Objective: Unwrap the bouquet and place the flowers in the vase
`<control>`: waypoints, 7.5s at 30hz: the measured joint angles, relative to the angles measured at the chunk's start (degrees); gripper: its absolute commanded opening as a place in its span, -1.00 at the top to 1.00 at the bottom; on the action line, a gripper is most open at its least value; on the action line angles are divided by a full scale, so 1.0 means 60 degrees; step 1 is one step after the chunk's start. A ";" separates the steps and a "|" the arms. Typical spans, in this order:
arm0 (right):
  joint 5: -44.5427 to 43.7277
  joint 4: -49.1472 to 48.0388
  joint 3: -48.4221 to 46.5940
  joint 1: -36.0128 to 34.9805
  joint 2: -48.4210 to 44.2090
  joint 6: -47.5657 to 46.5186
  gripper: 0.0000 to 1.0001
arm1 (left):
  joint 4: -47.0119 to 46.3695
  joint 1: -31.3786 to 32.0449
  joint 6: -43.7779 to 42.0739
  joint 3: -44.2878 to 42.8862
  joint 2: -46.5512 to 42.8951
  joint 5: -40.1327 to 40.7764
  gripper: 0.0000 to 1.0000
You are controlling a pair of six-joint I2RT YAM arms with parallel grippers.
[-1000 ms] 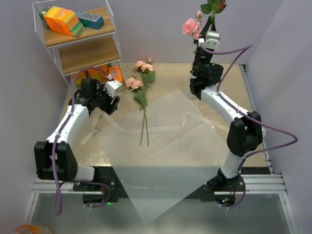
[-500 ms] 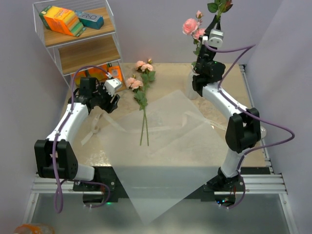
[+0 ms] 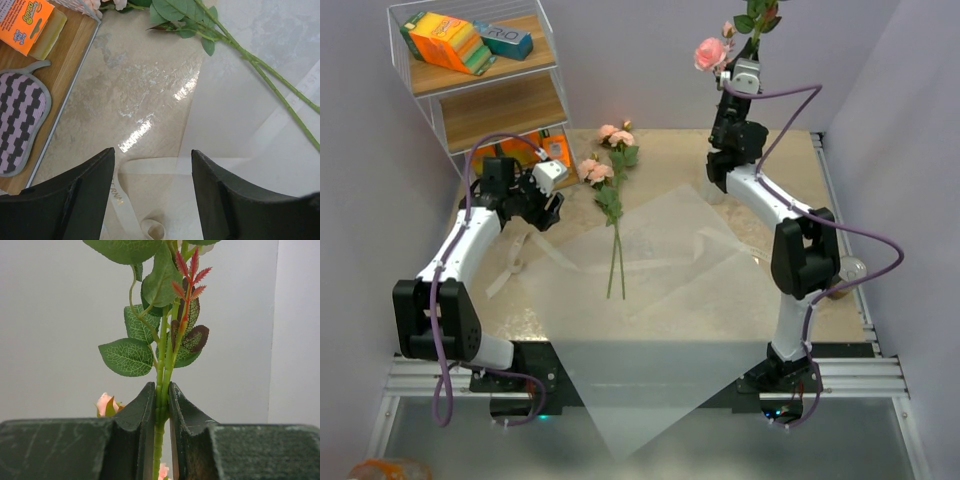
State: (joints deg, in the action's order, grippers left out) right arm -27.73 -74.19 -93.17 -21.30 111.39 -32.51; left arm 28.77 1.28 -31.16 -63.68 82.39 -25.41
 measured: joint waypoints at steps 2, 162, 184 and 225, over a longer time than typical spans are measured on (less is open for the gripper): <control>0.0004 -0.0011 -0.0047 0.0000 0.0000 -0.0033 1.00 | 0.0000 -0.0025 0.0000 0.0000 0.0069 -0.0029 -0.35; 0.1570 0.3104 -0.1016 -0.1388 -0.2095 -0.0058 1.00 | 0.1650 -0.1348 -0.0215 -0.0299 -0.1188 -0.1024 -0.75; 0.1548 0.1271 -0.0878 -0.0885 -0.1282 -0.0878 1.00 | 0.1661 -0.1355 -0.0288 -0.0386 -0.0699 -0.1137 -0.74; 0.0317 0.4870 0.3650 -0.0652 -0.5308 0.2973 -0.71 | 0.1989 -0.1381 -0.0310 -0.1322 -0.1111 -0.1249 -0.99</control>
State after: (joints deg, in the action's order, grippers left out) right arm -25.82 -44.97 -71.26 -25.21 79.55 -14.68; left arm 40.71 -7.01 -33.01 -71.61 75.72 -32.91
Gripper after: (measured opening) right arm 0.851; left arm 0.994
